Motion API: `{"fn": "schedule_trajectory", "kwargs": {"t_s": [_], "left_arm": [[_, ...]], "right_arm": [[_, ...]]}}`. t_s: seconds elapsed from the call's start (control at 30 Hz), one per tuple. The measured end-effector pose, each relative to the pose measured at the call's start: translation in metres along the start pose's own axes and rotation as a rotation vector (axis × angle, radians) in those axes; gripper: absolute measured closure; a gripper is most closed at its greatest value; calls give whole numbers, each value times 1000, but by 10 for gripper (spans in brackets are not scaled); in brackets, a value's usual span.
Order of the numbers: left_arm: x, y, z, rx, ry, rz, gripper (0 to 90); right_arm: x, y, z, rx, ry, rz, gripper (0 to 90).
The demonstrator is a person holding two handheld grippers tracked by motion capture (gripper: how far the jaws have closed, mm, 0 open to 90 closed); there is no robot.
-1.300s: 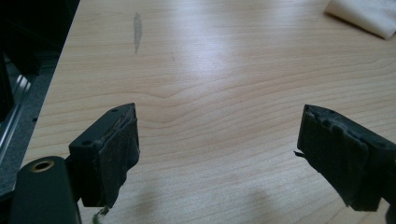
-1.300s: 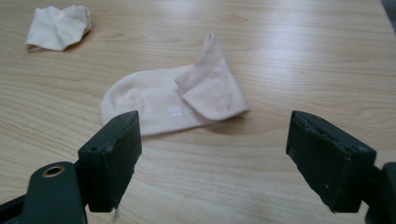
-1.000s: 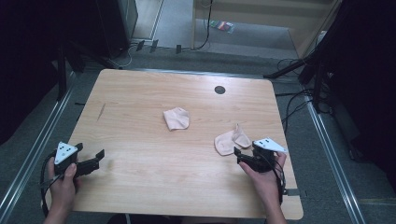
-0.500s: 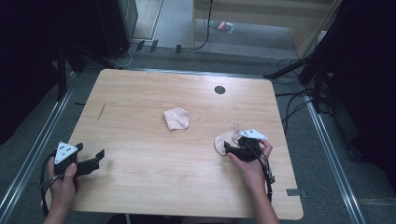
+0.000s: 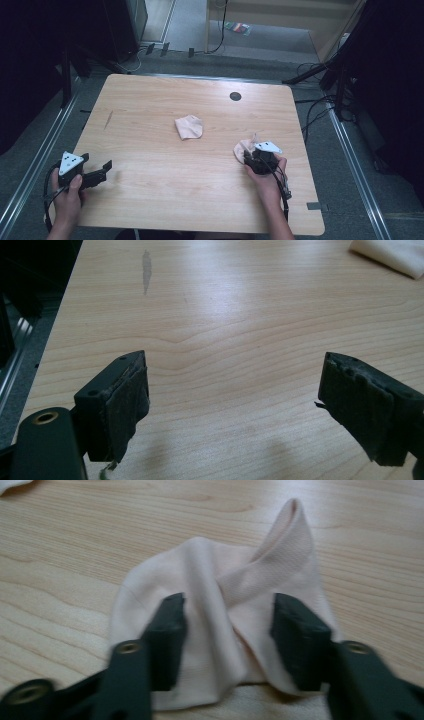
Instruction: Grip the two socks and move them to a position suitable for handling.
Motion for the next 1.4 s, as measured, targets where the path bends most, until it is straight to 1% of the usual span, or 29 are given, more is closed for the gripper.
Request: {"fn": "schedule_trajectory", "kwargs": {"t_s": [0.03,0.07,0.1,0.17,0.2,0.3,0.37,0.4,0.43,0.47,0.5,0.6,0.67,0.7,0.77,0.83,0.87,0.9,0.97,1.0,1.07,1.13,1.17,1.2,1.23,1.27,1.3,1.33,1.4], "left_arm": [[0,0,0,0,0,0,133],[0,0,0,1,0,1,133],[0,0,0,1,0,2,133],[0,0,0,1,0,2,133],[0,0,0,0,-2,2,133],[0,0,0,-3,-6,3,133],[0,0,0,-4,-8,2,133],[0,0,0,-2,-9,-4,133],[0,0,0,-2,-9,-4,133],[0,0,0,3,-5,-2,133],[1,-1,0,5,-3,-3,133],[4,-4,-1,11,-5,-18,133],[8,-7,-2,-3,-35,-37,133],[9,-9,-4,-1,-37,-42,133],[12,-10,-10,4,-21,-44,133],[13,-10,-14,1,-22,-45,133],[15,-10,-18,-5,-17,-43,133],[19,-11,-28,-9,-14,-43,133],[22,-11,-32,-1,-12,-34,133],[27,-10,-41,16,-12,-20,134],[34,-10,-54,-4,-6,-26,134],[41,-10,-67,-19,19,-35,134],[41,-10,-67,-19,19,-35,134],[49,-10,-80,-45,34,-49,134],[49,-10,-80,-45,34,-49,134],[58,-11,-93,-72,20,-66,134],[58,-11,-93,-72,20,-66,134],[62,-11,-99,-86,9,-74,133],[67,-10,-114,-100,23,-82,133]], "right_arm": [[0,0,0,0,0,0,663],[-1,-2,-3,-31,-2,-9,798],[-1,-2,-3,-31,-2,-9,798],[-1,-2,-4,-41,-1,-10,850],[0,-2,-5,-35,16,-20,864],[3,-5,-3,-22,48,-43,868],[6,-8,-1,-19,53,-55,869],[14,-16,4,-6,63,-82,869],[14,-16,4,-6,63,-82,869],[21,-26,10,20,68,-102,870],[24,-30,14,27,75,-109,870],[32,-45,23,37,58,-127,870],[37,-54,30,46,54,-139,870],[39,-59,33,50,58,-145,870],[41,-67,39,59,55,-153,870],[42,-73,46,65,55,-156,870],[42,-73,46,65,55,-156,870],[42,-79,51,71,46,-161,870],[43,-82,54,72,48,-163,870],[44,-87,60,70,30,-176,870],[44,-91,66,80,30,-173,870],[44,-94,72,84,23,-179,870],[44,-94,72,84,23,-179,870],[44,-96,79,95,25,-178,869],[44,-96,79,95,25,-178,869],[44,-98,86,100,19,-181,870],[44,-98,86,100,19,-181,870],[44,-98,94,112,15,-181,869],[44,-98,98,117,11,-180,869]]}}
Point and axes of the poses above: each handheld gripper's, and its own axes: y roughly forward along the jaws, x roughly out of its top, z roughly to its left, the point moved 7 cm from there along y, roughly forward along the jaws, and after that the axes turned 2 degrees about y, right-handed, at the moved point
